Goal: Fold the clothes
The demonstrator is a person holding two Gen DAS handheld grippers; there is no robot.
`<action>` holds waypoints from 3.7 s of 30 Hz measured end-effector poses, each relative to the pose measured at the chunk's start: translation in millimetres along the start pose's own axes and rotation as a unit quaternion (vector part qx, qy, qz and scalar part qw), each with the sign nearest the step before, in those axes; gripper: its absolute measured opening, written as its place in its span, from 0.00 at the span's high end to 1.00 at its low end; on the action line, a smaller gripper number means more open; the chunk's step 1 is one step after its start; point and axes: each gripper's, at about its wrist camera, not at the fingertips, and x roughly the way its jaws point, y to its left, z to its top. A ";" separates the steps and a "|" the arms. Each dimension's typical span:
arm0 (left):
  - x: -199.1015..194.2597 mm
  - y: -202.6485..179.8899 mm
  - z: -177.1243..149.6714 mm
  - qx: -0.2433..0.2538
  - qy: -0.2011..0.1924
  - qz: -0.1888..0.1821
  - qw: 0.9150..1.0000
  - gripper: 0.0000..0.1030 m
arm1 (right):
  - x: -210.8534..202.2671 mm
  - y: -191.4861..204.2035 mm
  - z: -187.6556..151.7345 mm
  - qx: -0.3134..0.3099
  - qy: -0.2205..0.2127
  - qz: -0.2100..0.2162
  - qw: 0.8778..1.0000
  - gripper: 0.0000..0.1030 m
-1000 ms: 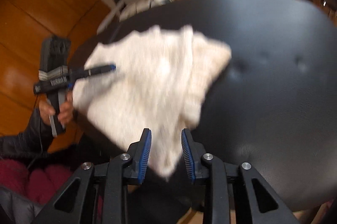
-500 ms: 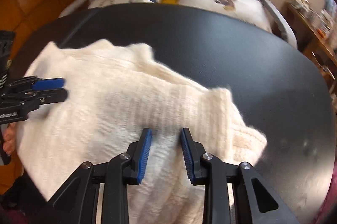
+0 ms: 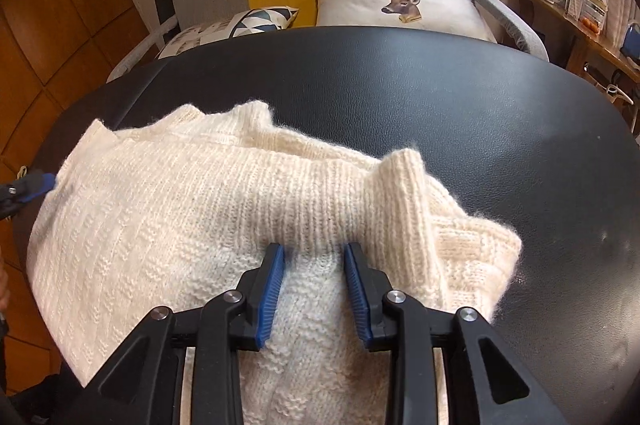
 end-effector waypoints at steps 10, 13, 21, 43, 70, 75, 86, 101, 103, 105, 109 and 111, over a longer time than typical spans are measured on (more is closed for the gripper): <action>-103.1 107.6 -66.5 -0.038 -0.022 -0.015 0.999 0.57 | -52.4 105.6 -24.0 -0.100 -0.041 0.070 0.992 0.68; -94.3 104.5 -84.5 -0.018 0.002 -0.022 1.000 0.57 | -36.1 131.0 -40.0 -0.110 -0.012 0.062 0.992 0.68; -77.7 104.3 -101.3 -0.035 0.022 -0.061 0.997 0.59 | -11.7 136.8 -59.3 -0.085 0.012 0.023 0.996 0.68; -101.5 57.9 -112.4 0.022 0.033 0.106 0.994 0.76 | -6.0 126.0 -60.8 -0.085 -0.016 0.018 0.996 0.65; -45.6 19.4 -36.8 0.013 -0.009 0.087 0.996 0.40 | -65.2 16.1 -72.8 0.050 -0.053 0.023 0.997 0.65; -23.3 15.4 -4.2 0.042 -0.010 0.096 0.994 0.40 | -58.9 5.7 -45.7 0.054 -0.049 -0.005 0.997 0.65; 22.1 42.7 3.6 0.007 0.038 0.115 0.993 0.37 | -21.3 -42.3 -53.2 0.126 -0.016 0.044 0.991 0.66; -84.0 146.4 18.4 -0.146 -0.039 0.104 0.983 0.36 | -52.3 39.7 -23.4 0.021 -0.052 0.054 0.997 0.65; -84.9 161.8 10.8 -0.165 -0.022 0.066 0.984 0.33 | -46.1 51.7 -31.6 0.015 -0.039 0.062 0.997 0.65; -76.0 171.9 2.9 -0.192 -0.002 0.004 0.981 0.32 | -39.7 59.8 -42.3 0.010 -0.026 0.067 0.997 0.65; -53.5 184.9 -7.9 -0.222 0.032 -0.082 0.971 0.28 | -33.3 64.5 -56.5 0.012 -0.008 0.061 0.998 0.65; -41.1 186.0 -9.7 -0.219 0.046 -0.104 0.969 0.24 | -35.0 62.5 -59.5 0.016 -0.004 0.058 0.998 0.65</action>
